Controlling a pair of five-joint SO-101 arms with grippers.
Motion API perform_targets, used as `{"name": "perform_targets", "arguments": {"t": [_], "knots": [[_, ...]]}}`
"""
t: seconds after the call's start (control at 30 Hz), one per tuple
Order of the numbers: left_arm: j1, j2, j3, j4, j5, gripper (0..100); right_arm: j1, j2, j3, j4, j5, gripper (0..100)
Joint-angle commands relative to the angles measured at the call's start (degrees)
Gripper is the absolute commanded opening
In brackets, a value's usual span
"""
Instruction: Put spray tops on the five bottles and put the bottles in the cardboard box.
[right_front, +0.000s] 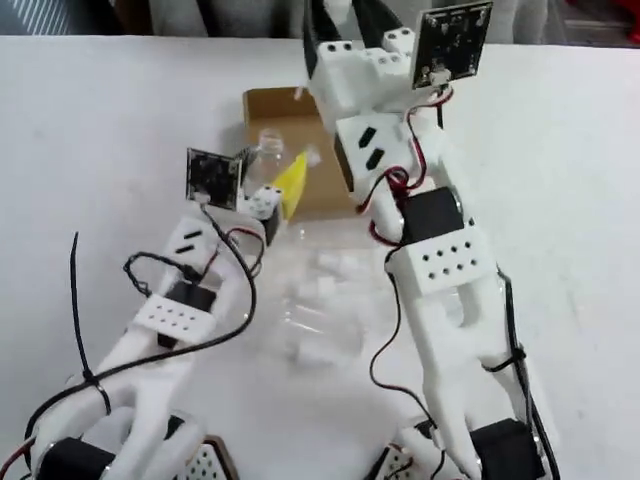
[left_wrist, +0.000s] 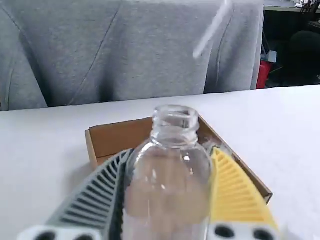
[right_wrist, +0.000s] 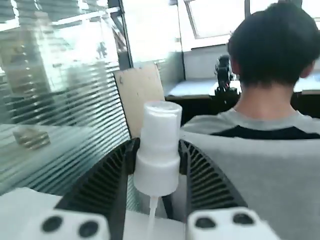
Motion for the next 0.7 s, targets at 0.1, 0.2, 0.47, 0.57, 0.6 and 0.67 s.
{"name": "perform_targets", "arguments": {"t": [0.1, 0.2, 0.47, 0.57, 0.6, 0.67], "knots": [[0.7, -2.4, -0.4, -1.8, 0.3, 2, -4.2, -2.3, -3.6, -2.0, 0.4, 1.6], [0.7, -2.4, -0.3, -1.8, 0.3, 2, -4.3, -1.9, -3.6, -2.2, 0.4, 1.6], [0.7, -2.3, -0.3, -1.8, 0.2, 2, -2.5, 0.6, -3.5, -1.8, 0.4, 1.5], [0.7, -2.3, -0.3, -1.8, 0.2, 2, -2.4, -0.3, -3.6, 2.5, 0.4, 1.5], [0.7, -2.3, -0.3, -1.8, 0.2, 2, -2.5, -1.1, -3.6, 4.4, 0.4, 1.5], [0.7, -2.3, -0.3, -1.8, 0.2, 2, -2.7, -2.2, -3.6, 6.6, 0.4, 1.5]]}}
